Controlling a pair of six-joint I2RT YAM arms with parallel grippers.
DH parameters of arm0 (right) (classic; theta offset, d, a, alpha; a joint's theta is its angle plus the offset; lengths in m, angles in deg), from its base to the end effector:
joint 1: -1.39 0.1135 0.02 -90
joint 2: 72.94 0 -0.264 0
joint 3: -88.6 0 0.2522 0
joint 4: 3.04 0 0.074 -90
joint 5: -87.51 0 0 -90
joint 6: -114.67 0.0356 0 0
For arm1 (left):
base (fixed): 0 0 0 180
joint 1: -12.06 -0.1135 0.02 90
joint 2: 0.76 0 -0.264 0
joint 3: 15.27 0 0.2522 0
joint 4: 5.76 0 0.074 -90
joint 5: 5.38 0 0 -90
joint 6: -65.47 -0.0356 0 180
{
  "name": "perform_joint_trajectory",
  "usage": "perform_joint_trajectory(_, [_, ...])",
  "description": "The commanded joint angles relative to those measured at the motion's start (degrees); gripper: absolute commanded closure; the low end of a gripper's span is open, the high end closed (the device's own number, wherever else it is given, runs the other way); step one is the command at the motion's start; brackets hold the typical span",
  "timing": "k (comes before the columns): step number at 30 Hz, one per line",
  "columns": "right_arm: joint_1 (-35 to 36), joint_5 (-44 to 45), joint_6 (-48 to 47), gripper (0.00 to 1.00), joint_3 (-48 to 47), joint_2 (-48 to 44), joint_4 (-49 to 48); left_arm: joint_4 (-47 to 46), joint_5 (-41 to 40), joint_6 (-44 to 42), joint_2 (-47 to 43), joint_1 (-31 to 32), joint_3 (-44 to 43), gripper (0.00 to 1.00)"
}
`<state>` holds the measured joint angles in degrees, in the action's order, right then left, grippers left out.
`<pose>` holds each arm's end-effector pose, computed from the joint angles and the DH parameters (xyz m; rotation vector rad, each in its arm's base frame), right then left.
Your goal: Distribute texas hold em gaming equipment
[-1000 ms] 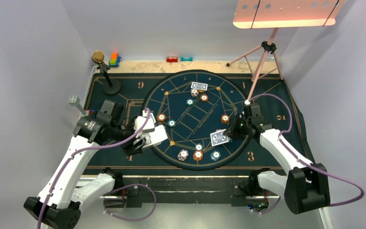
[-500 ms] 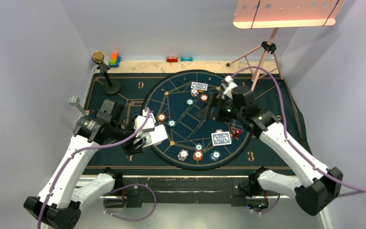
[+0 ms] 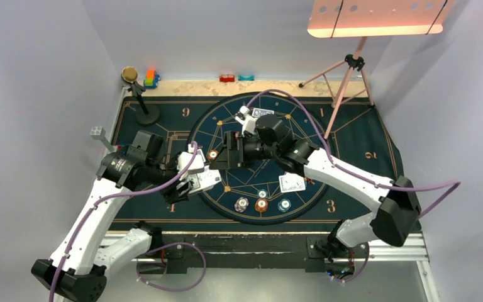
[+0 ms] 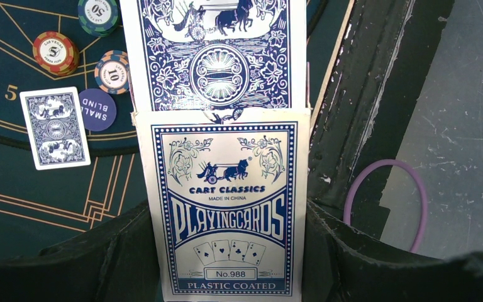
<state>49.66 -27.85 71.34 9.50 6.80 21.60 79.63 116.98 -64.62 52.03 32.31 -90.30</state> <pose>0.2024 0.2498 0.3251 -0.3574 2.2789 1.4137 0.1255 -0.0666 0.3264 1.4186 2.0927 -0.6171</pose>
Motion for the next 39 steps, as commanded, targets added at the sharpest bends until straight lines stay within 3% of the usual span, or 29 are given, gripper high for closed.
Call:
perform_joint_trajectory(1, [2.55, -3.57, 2.19, 0.03, -2.71, 2.69, -7.46, -1.87, 1.67, -0.16, -0.48, -0.39, -1.7, 1.0])
perform_joint_trajectory(9, [4.3, -5.29, 2.9, 0.03, -3.12, 7.61, -10.41, -1.57, 1.94, 0.25, -0.57, -0.39, -2.22, 1.0])
perform_joint_trajectory(12, [4.28, -5.74, 3.11, 0.14, -2.09, 7.55, -10.61, -1.4, 2.39, 0.29, -0.71, -0.39, -2.44, 1.0])
perform_joint_trajectory(17, [4.13, -5.12, 3.51, 0.43, -0.64, 6.33, -10.27, -1.28, 2.31, 0.24, -0.63, -0.39, -2.45, 1.0])
perform_joint_trajectory(24, [2.77, -3.92, 2.8, 0.66, 0.97, 4.3, -8.05, -1.06, 2.45, 0.28, -1.0, -0.39, -2.79, 1.0])
perform_joint_trajectory(39, [0.54, -0.15, -1.7, 0.68, -0.75, 1.8, -0.84, -0.62, 2.71, 0.02, -1.21, -0.39, -3.02, 1.0])
